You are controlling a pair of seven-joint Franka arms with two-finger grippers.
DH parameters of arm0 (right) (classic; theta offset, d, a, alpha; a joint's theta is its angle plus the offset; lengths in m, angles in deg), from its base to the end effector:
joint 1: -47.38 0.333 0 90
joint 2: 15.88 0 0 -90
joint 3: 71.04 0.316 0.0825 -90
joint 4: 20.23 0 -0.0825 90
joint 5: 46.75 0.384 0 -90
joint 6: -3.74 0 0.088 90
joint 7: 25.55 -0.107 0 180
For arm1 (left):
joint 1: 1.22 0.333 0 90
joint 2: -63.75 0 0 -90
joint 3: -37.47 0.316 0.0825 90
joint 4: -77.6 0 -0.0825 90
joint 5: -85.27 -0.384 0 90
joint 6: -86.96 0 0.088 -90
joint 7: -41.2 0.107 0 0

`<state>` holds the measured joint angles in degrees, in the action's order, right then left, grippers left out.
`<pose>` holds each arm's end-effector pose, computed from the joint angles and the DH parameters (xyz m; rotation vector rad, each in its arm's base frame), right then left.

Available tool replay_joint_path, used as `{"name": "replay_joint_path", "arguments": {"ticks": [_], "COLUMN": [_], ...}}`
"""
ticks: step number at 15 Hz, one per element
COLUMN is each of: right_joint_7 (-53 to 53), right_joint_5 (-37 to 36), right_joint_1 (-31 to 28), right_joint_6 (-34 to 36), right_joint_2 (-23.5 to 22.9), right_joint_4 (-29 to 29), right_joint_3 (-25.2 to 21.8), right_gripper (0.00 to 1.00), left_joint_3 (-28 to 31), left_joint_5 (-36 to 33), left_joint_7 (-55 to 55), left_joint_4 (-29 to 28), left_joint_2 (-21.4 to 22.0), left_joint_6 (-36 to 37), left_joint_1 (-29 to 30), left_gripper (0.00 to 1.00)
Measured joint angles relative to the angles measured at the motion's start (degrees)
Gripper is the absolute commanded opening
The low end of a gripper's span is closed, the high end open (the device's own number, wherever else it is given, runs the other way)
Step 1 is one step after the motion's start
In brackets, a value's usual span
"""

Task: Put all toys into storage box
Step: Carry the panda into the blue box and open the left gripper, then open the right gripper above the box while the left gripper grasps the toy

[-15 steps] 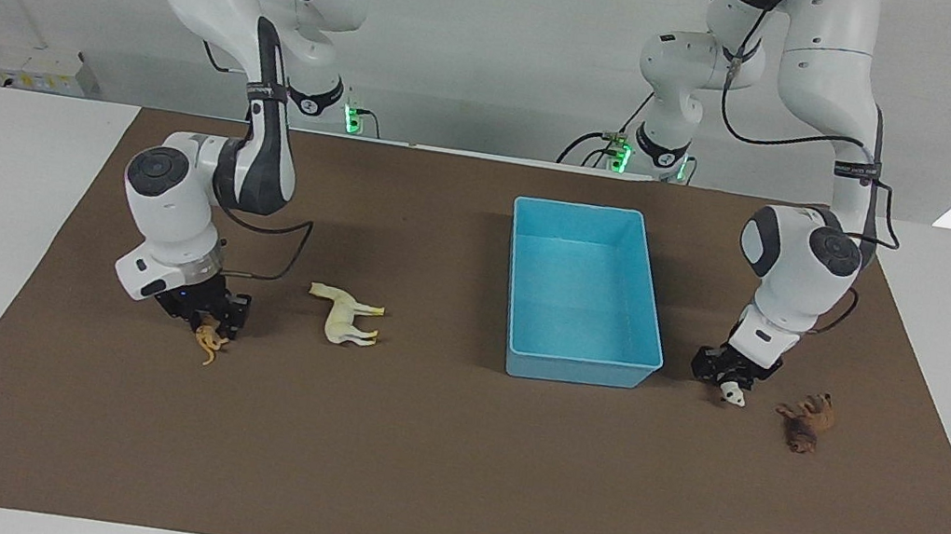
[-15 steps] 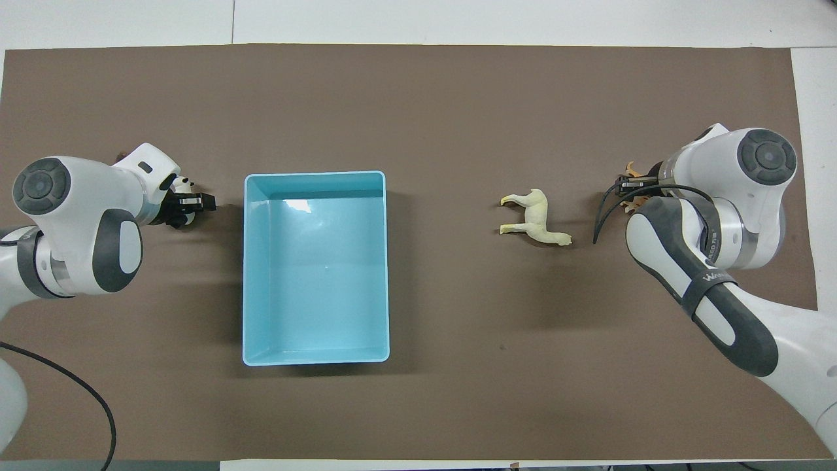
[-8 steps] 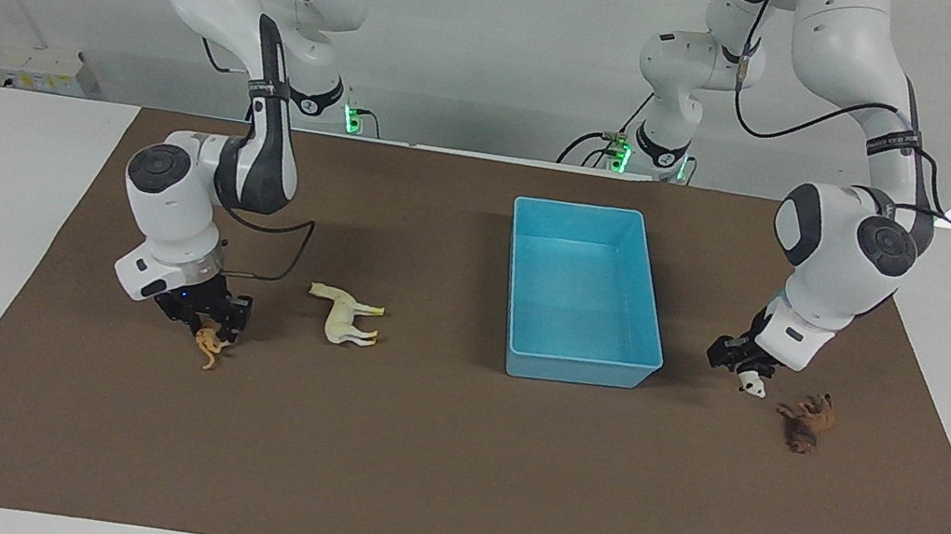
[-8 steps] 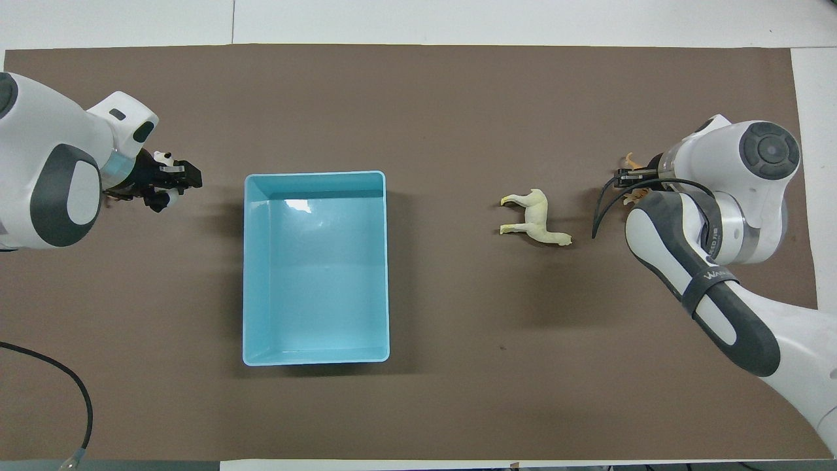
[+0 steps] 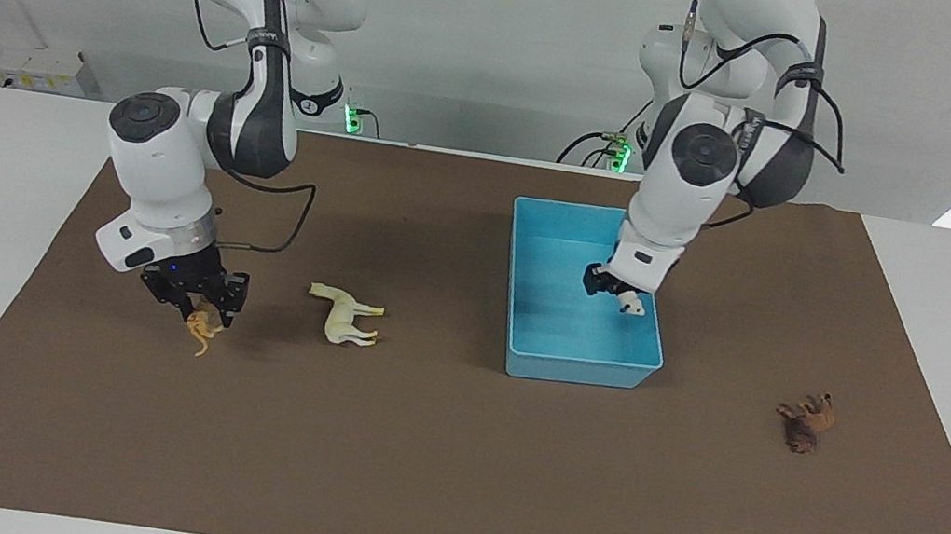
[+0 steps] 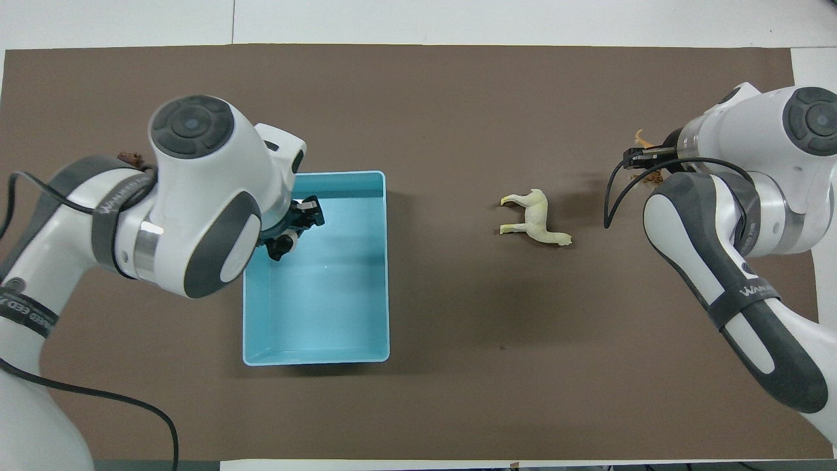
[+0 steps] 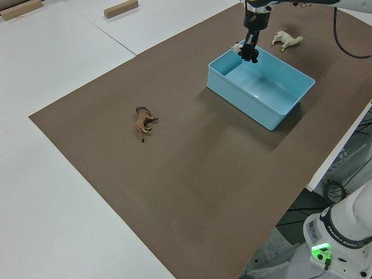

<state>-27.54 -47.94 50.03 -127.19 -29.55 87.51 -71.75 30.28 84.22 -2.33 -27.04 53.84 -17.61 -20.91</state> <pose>0.6297 0.0213 0.3999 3.1167 0.0187 0.2604 0.5258 -0.2614 0.4257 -3.0071 -0.4306 0.2188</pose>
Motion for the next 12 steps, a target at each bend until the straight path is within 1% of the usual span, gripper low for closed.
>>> {"name": "replay_joint_path", "arguments": {"ticks": [2,3,6,9,12], "right_joint_7": [-0.06,-0.29,-3.28,-9.88,-21.75], "right_joint_5": [0.01,0.02,0.04,0.05,0.12], "right_joint_1": [0.03,0.02,0.0,0.03,0.33], "right_joint_6": [3.57,5.51,11.71,16.47,19.4], "right_joint_2": [2.08,2.93,4.34,4.73,4.84], "right_joint_4": [-0.97,-1.7,-5.29,-9.21,-12.95], "right_joint_3": [1.67,2.42,5.02,9.23,16.55], "right_gripper": [0.0,0.0,0.0,0.0,0.0], "left_joint_3": [0.02,0.24,1.49,1.97,2.25], "left_joint_5": [-0.02,-0.03,-0.16,-0.93,-2.86], "left_joint_7": [-0.38,-0.3,2.05,11.33,27.56], "left_joint_4": [-3.89,-4.81,-4.31,-4.06,-4.28], "left_joint_2": [1.49,2.14,4.47,6.78,6.76], "left_joint_6": [-0.16,-0.3,-0.4,-0.6,-5.77], "left_joint_1": [-1.49,-1.49,0.19,5.57,15.3], "left_gripper": [1.0,1.0,1.0,1.0,1.0]}}
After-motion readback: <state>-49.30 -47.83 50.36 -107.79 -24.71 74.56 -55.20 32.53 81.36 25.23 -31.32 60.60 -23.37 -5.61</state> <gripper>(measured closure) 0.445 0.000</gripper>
